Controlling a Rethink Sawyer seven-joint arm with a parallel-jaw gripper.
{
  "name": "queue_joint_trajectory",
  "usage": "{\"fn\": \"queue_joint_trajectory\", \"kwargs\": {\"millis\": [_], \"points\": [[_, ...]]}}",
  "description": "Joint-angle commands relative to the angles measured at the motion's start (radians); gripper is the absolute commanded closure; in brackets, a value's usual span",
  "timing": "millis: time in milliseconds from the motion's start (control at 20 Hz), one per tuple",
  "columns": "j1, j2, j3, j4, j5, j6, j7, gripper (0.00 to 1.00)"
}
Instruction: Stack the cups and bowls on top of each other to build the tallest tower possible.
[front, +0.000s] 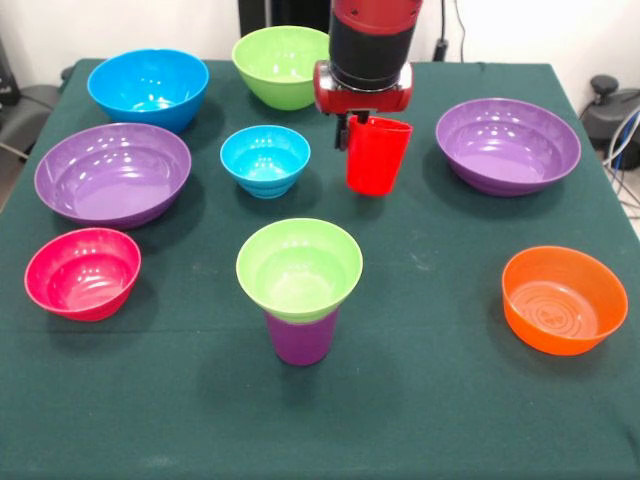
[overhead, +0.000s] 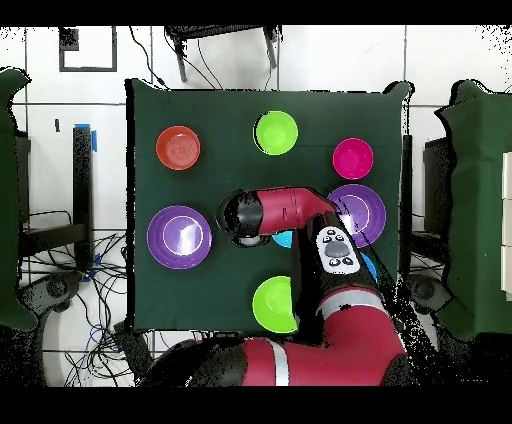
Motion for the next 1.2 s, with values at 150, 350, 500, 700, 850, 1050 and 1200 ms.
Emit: {"fn": "queue_joint_trajectory", "kwargs": {"millis": [150,350,500,700,850,1050,1200], "points": [[-0.025,0.028,0.142,-0.055,0.041,0.217,-0.123,1.00],[-0.041,0.041,0.176,-0.053,0.065,0.274,-0.128,1.00],[-0.061,0.049,0.207,-0.027,0.097,0.328,-0.127,1.00],[-0.083,0.055,0.243,0.008,0.135,0.375,-0.125,1.00],[-0.088,0.057,0.246,0.006,0.112,0.345,-0.128,1.00],[-0.105,0.037,0.246,0.037,0.074,0.302,-0.131,1.00],[-0.119,0.036,0.243,0.049,0.048,0.281,-0.134,1.00]]}}
